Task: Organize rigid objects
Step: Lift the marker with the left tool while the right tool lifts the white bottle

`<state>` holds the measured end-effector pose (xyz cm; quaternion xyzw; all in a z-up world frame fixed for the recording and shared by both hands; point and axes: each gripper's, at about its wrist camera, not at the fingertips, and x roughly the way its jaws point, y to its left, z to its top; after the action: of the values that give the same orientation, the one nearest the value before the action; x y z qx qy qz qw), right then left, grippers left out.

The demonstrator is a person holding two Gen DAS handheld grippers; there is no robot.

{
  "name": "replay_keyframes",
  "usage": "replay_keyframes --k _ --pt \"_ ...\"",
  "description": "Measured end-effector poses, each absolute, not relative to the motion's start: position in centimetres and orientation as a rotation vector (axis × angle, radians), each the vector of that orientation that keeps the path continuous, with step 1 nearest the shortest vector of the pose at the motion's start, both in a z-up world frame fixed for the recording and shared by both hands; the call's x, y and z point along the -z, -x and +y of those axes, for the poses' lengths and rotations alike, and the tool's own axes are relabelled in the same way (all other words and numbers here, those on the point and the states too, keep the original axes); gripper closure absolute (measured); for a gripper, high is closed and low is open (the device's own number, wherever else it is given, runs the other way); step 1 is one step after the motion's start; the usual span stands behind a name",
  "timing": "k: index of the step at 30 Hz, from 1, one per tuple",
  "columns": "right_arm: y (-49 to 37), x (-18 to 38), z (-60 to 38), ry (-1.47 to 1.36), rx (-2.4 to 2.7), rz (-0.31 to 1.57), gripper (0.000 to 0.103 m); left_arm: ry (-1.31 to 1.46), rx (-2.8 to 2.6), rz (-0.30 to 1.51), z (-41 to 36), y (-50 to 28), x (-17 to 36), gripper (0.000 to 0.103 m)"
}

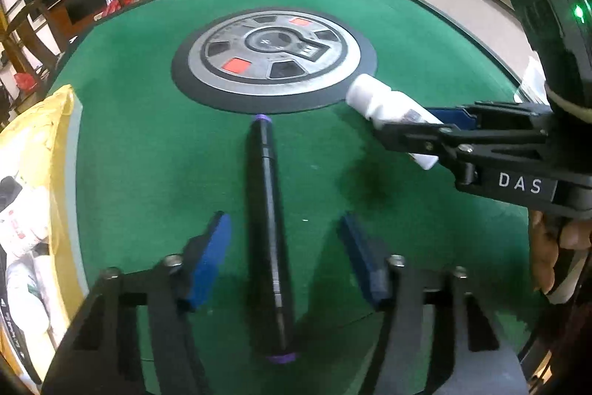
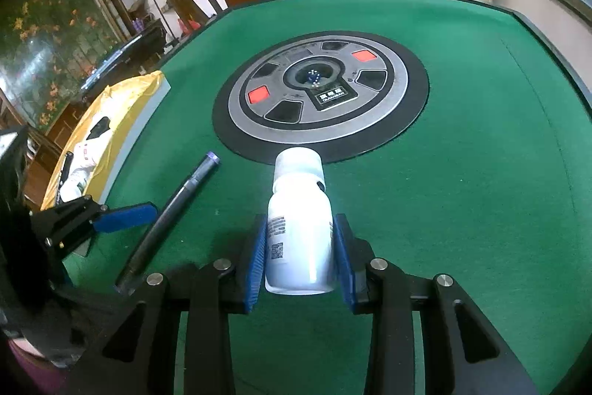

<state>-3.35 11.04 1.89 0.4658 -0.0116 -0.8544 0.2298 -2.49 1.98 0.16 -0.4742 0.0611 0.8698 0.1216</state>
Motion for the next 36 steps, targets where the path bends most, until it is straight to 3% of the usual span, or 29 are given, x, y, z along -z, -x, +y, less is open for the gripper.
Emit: replay_keyframes --k 2,4,24,36 --pt "3.1 -2.0 10.8 -1.274 2.358 0.011 0.073 1.374 -2.562 0.163 1.5 2.6 -0.3 0.080" --pt "2.9 -2.0 10.6 -1.274 2.364 0.033 0.073 1.362 -2.584 0.138 1.2 2.7 -0.2 0.089" --pt "2.0 -3.0 9.6 -1.197 2.335 0.008 0.073 1.285 -2.626 -0.190 -2.0 3.2 0.0 0.089" --pt "1.8 -3.1 9.1 -1.184 2.323 -0.004 0.073 1.177 -2.680 -0.155 -2.4 2.6 -1.3 0.089"
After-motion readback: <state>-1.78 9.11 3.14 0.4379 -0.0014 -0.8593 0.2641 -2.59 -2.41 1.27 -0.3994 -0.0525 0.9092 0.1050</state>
